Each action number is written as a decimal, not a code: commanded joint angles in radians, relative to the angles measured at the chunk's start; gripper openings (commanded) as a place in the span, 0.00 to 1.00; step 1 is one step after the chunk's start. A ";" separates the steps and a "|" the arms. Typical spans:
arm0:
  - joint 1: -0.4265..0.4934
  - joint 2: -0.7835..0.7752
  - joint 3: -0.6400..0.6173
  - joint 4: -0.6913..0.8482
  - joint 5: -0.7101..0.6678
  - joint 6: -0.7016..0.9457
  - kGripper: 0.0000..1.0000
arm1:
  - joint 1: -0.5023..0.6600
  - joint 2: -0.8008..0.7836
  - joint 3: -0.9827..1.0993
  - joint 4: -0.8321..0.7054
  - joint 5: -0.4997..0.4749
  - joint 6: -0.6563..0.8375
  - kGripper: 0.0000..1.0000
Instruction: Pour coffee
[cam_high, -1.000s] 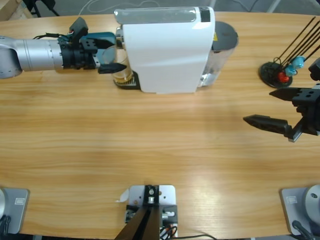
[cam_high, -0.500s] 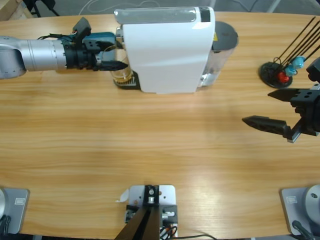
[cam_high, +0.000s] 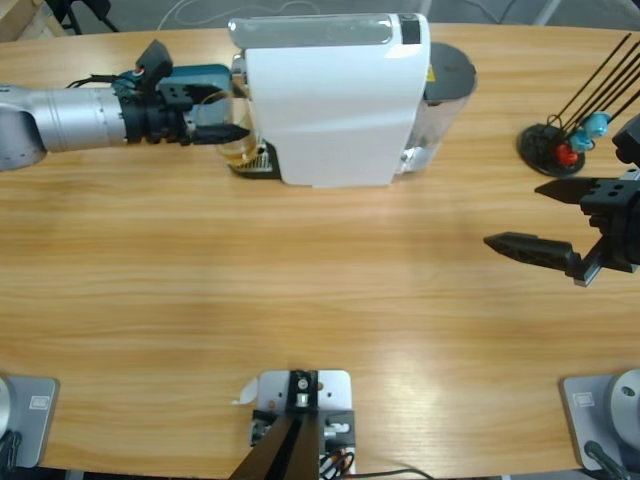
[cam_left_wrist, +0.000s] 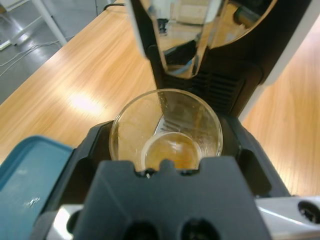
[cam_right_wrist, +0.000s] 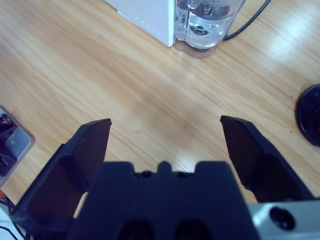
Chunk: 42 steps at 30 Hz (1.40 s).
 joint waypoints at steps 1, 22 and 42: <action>0.051 -0.105 0.097 -0.015 0.062 -0.044 0.00 | 0.011 -0.021 0.008 0.012 0.003 -0.005 0.97; 0.140 0.010 -0.132 0.034 0.552 -0.454 0.00 | 0.018 -0.028 0.008 0.014 -0.007 -0.013 0.97; 0.091 0.138 -0.304 0.249 0.597 -0.416 0.00 | 0.018 -0.026 0.010 0.014 -0.009 -0.013 0.97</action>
